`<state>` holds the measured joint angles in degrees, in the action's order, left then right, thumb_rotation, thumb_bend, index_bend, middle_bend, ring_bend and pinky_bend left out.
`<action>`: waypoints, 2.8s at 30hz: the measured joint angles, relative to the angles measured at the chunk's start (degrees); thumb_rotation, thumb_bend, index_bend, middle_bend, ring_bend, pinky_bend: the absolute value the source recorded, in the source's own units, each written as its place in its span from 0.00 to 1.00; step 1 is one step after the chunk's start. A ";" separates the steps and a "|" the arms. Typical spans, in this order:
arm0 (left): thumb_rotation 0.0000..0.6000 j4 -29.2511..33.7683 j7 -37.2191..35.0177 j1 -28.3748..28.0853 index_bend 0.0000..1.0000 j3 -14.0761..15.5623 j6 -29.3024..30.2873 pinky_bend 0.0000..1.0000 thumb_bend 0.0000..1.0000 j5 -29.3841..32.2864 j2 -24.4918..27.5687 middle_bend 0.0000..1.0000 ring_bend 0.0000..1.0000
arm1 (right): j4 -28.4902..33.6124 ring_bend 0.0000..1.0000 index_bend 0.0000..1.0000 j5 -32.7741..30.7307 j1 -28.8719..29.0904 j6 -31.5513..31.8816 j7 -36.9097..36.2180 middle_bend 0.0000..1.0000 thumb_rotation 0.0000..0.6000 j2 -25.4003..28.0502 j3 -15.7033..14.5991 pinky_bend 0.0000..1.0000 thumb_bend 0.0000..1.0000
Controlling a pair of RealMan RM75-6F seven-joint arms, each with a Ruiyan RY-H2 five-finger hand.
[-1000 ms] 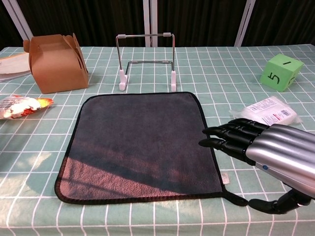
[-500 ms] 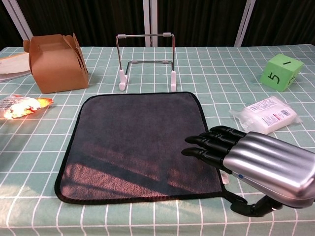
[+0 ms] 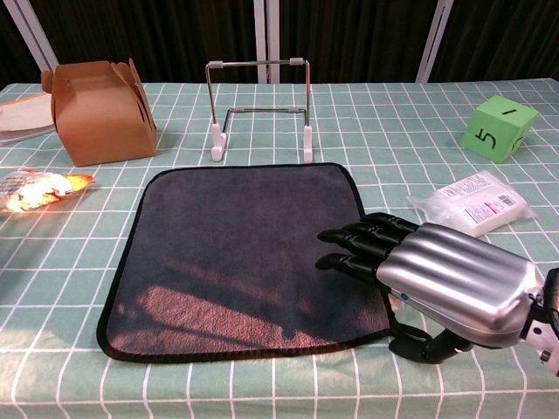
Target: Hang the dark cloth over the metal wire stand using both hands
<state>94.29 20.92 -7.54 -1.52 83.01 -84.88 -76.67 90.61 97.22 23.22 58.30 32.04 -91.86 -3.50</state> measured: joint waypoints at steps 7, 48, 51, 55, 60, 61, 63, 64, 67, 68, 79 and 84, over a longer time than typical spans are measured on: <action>1.00 -0.13 -0.26 0.04 0.03 -0.01 0.05 0.18 0.00 0.16 0.10 0.03 0.06 | -3.68 0.00 0.26 1.37 0.89 1.85 -1.68 0.00 1.00 -3.22 0.42 0.00 0.27; 1.00 1.13 -10.97 -0.57 0.05 1.62 -0.63 0.22 0.00 -4.00 1.78 0.13 0.12 | -13.20 0.00 0.99 2.71 7.64 9.04 -10.49 0.00 1.00 -12.10 8.38 0.00 0.43; 0.92 1.55 -14.72 -0.96 0.08 1.74 -0.83 0.25 0.00 -4.87 1.43 0.16 0.15 | -11.66 0.00 0.99 0.29 10.01 6.51 -9.06 0.00 1.00 -12.51 11.83 0.00 0.43; 0.72 3.04 -19.99 -2.21 0.11 1.98 -2.87 0.28 0.00 -5.41 1.17 0.18 0.17 | -9.42 0.00 0.98 -3.70 13.58 3.01 -4.74 0.00 1.00 -13.31 16.70 0.00 0.43; 0.48 5.47 -22.13 -4.56 0.11 2.26 -8.37 0.28 0.00 -4.51 1.06 0.18 0.18 | -7.15 0.00 0.98 -7.34 17.02 0.45 1.22 0.00 1.00 -14.14 20.57 0.00 0.44; 0.43 6.12 -22.84 -5.28 0.11 2.26 -9.95 0.28 0.00 -4.02 1.00 0.18 0.18 | -6.74 0.00 0.98 -8.21 17.83 -0.01 2.63 0.00 1.00 -14.36 21.41 0.00 0.44; 0.33 7.02 -24.14 -6.44 0.11 2.17 -12.31 0.28 0.00 -3.11 0.87 0.19 0.18 | -6.19 0.00 0.98 -9.95 19.05 -0.71 4.83 0.00 1.00 -14.71 22.88 0.00 0.44; 0.30 7.52 -25.02 -7.22 0.11 2.01 -13.72 0.28 0.00 -2.31 0.69 0.19 0.18 | -5.86 0.00 0.98 -11.36 19.83 -1.20 6.23 0.00 1.00 -14.94 23.81 0.00 0.44; 0.17 8.12 -25.70 -8.67 0.11 1.40 -15.99 0.28 0.00 0.06 -0.12 0.19 0.18 | -5.13 0.00 0.98 -15.39 21.76 -2.32 9.94 0.00 1.00 -15.40 25.98 0.00 0.45; 0.14 8.23 -25.51 -8.96 0.11 1.21 -16.42 0.28 0.00 0.76 -0.45 0.19 0.18 | -4.96 0.00 0.98 -16.63 22.33 -2.56 11.13 0.00 1.00 -15.50 26.56 0.00 0.45; 0.24 7.65 -15.50 -9.17 0.12 -1.20 -13.21 0.28 0.00 5.37 -7.09 0.21 0.18 | -4.43 0.00 0.98 -32.94 29.36 -3.45 20.73 0.00 1.00 -16.26 32.66 0.00 0.45; 0.30 6.10 -5.35 -8.61 0.14 -2.18 -8.59 0.30 0.01 6.18 -13.04 0.23 0.20 | -3.94 0.00 0.98 -37.12 32.34 -1.64 23.33 0.00 1.00 -15.69 33.19 0.00 0.45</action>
<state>100.39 15.57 -16.15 -3.70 74.42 -78.70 -89.71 86.68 60.10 55.56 56.66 55.37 -107.55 29.69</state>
